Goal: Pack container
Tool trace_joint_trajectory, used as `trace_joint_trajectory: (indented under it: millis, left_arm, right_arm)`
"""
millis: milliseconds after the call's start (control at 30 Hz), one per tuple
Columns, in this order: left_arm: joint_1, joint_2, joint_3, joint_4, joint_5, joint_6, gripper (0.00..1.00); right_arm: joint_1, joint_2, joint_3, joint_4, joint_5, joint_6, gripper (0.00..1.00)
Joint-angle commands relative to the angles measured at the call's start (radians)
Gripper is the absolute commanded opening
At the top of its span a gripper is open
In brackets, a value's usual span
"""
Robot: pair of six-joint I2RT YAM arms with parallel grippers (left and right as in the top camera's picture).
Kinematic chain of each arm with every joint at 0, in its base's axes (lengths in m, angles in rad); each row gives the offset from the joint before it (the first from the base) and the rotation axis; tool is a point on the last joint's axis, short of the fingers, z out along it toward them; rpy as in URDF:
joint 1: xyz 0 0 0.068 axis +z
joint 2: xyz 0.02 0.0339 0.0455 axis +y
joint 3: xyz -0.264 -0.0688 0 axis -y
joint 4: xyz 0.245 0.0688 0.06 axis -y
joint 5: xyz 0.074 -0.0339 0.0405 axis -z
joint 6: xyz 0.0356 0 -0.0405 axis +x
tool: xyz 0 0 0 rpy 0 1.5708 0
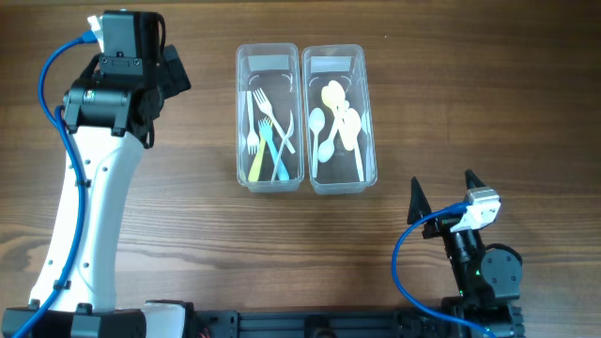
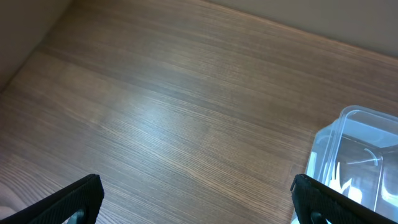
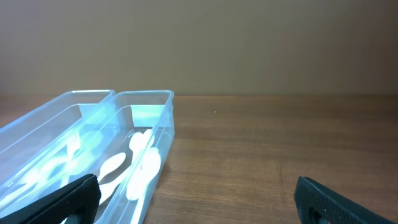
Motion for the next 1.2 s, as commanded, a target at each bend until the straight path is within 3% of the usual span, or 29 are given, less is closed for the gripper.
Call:
trace_joint_trajectory:
  millis: [0,1167]
  left_arm:
    - [0.005,-0.002,-0.003,0.002,-0.019,-0.002,1.0]
    - [0.005,-0.002,-0.003,0.002,-0.019,-0.003,1.0]
  right_arm:
    - [-0.005,-0.017,-0.005,0.013,0.021,-0.017,1.0]
    - [-0.005,-0.007,-0.005,0.013,0.021,-0.01,1.0]
